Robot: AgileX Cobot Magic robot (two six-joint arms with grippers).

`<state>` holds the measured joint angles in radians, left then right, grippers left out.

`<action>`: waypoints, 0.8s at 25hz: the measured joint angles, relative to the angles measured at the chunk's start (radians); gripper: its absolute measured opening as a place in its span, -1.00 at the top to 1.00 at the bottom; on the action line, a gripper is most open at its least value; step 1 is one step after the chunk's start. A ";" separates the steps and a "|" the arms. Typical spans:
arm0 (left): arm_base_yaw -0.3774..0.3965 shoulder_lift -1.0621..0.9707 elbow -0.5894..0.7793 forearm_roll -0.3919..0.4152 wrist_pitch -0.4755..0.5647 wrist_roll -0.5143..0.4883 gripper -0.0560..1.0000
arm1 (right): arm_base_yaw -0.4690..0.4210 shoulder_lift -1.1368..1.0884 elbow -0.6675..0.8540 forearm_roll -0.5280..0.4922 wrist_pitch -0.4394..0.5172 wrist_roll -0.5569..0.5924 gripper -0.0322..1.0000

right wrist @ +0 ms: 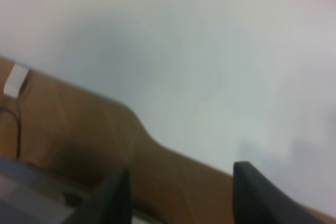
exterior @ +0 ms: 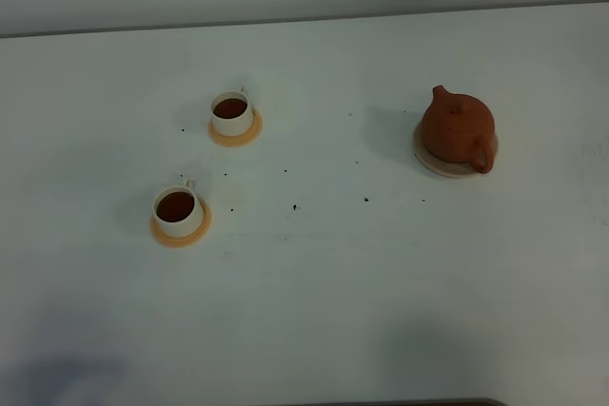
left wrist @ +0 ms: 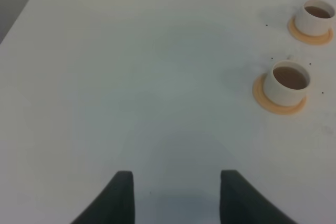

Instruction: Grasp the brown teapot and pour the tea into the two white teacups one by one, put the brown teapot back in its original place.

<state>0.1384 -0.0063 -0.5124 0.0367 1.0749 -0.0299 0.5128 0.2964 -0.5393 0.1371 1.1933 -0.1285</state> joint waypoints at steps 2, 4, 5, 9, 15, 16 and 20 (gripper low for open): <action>0.000 0.000 0.000 0.000 0.000 0.000 0.17 | 0.000 0.000 0.000 -0.003 -0.032 0.000 0.12; 0.000 0.000 0.000 0.000 0.000 0.000 0.17 | 0.000 0.000 0.000 -0.014 -0.047 0.001 0.12; 0.000 0.000 0.000 0.000 0.000 0.000 0.17 | 0.000 0.000 0.003 -0.019 -0.055 0.001 0.12; 0.000 0.000 0.000 0.000 0.000 0.000 0.17 | -0.003 0.000 0.044 -0.022 -0.110 0.011 0.12; 0.000 0.000 0.000 0.000 0.000 0.000 0.17 | -0.101 -0.019 0.049 -0.023 -0.121 0.016 0.12; 0.000 0.000 0.000 0.000 0.000 0.000 0.17 | -0.136 -0.027 0.049 -0.023 -0.121 0.016 0.12; 0.000 0.000 0.000 0.000 0.000 0.000 0.17 | -0.291 -0.070 0.049 -0.023 -0.122 0.016 0.12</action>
<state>0.1384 -0.0063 -0.5124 0.0367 1.0749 -0.0299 0.2223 0.2264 -0.4899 0.1141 1.0711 -0.1128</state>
